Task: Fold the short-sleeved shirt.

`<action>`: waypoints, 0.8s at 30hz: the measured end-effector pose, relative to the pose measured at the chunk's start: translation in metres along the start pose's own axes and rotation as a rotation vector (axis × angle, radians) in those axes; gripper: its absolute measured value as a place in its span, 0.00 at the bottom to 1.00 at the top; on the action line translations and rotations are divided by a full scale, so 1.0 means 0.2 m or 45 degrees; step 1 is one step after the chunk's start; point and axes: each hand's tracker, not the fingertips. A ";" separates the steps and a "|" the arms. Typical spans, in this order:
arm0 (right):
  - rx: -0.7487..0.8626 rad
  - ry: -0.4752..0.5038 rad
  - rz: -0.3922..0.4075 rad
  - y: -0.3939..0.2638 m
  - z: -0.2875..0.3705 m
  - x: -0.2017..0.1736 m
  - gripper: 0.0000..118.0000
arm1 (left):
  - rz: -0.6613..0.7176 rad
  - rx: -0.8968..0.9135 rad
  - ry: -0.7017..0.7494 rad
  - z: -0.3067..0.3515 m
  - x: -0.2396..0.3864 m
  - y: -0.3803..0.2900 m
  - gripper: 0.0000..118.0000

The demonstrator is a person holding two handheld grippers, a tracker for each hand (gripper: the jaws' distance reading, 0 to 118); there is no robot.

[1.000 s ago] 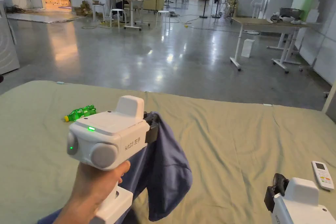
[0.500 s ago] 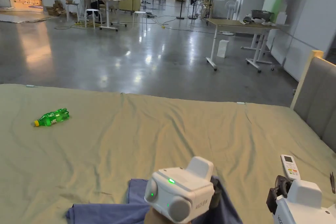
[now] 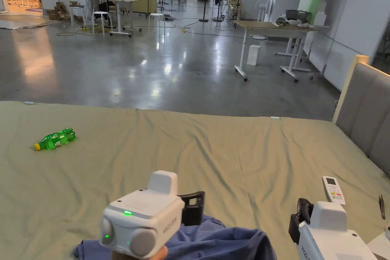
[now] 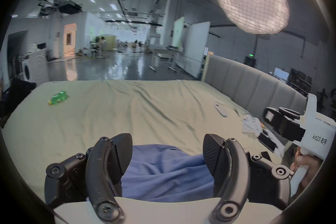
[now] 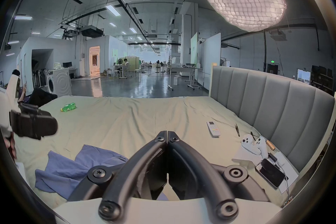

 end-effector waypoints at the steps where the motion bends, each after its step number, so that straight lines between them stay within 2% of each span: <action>1: 0.006 0.011 0.004 0.01 0.00 -0.02 0.00 | 0.004 0.015 0.030 0.03 -0.05 0.00 0.67; 2: 0.013 0.022 0.008 0.03 0.00 -0.04 0.00 | 0.008 0.034 0.079 0.07 -0.11 0.01 0.63; 4: 0.025 0.041 0.013 0.04 0.00 -0.07 0.00 | 0.012 0.068 0.153 0.13 -0.20 0.02 0.43; 5: 0.033 0.050 0.014 0.06 0.01 -0.09 0.00 | 0.017 0.074 0.196 0.16 -0.24 0.02 0.31; 6: 0.040 0.055 0.019 0.06 0.02 -0.11 0.00 | 0.021 0.080 0.227 0.19 -0.29 0.01 0.13; 7: 0.046 0.061 0.024 0.07 0.02 -0.12 0.00 | 0.024 0.083 0.253 0.21 -0.33 0.01 0.06; 8: 0.053 0.073 0.030 0.08 0.02 -0.14 0.00 | 0.034 0.085 0.276 0.24 -0.37 0.00 0.05; 9: 0.055 0.080 0.033 0.07 0.00 -0.15 0.00 | 0.045 0.090 0.292 0.26 -0.41 -0.01 0.00; 16: 0.051 0.112 0.032 0.06 -0.02 -0.21 0.00 | 0.152 -0.029 0.377 0.24 -0.68 -0.13 0.00; 24: 0.007 0.114 0.043 -0.01 -0.06 -0.19 0.00 | 0.247 -0.380 0.359 -0.11 -0.99 -0.31 0.01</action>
